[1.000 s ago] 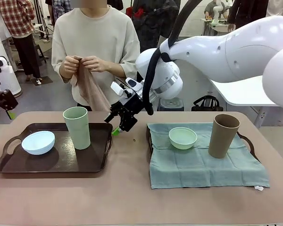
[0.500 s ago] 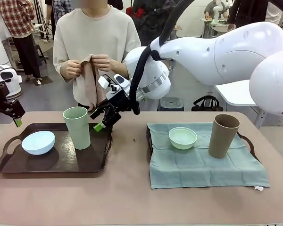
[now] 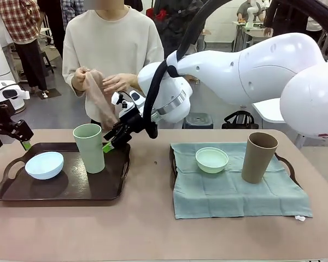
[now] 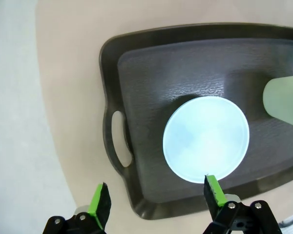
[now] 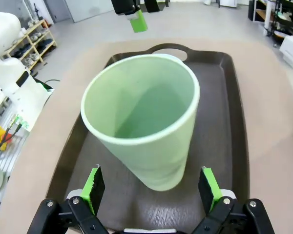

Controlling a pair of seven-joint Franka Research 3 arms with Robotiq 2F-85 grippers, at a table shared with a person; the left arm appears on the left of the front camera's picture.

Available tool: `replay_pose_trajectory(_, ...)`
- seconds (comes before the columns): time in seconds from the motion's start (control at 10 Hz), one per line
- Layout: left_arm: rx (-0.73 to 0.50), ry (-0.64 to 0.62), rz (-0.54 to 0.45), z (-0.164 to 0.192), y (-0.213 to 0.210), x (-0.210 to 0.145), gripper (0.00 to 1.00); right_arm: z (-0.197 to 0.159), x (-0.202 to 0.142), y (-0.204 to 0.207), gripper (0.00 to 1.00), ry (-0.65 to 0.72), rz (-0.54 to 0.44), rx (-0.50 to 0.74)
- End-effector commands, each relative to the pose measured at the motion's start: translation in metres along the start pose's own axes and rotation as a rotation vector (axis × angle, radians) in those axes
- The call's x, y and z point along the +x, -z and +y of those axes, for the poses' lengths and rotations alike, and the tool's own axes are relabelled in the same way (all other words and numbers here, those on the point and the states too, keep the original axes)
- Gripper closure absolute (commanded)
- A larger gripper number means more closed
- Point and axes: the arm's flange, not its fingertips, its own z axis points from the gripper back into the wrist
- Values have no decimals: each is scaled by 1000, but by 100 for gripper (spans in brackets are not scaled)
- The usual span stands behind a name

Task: Set up a tray with a mat and arrange the tableware.
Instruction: Pick up the Picnic Bowl and Reusable plastic cup from the Handle tray in front of the human's position and hold them in the air.

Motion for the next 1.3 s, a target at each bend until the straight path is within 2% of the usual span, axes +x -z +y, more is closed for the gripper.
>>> replay_pose_trajectory(0.0,-33,-9,-9,2,11,4,0,-4,10,11,0,-4,-12,29)
replay_pose_trajectory(0.5,-74,-22,56,4,33,18,0,-9,13,31,0,-10,13,78)
replay_pose_trajectory(1.2,-110,-30,96,-5,60,25,0,-39,33,69,0,-39,76,130)
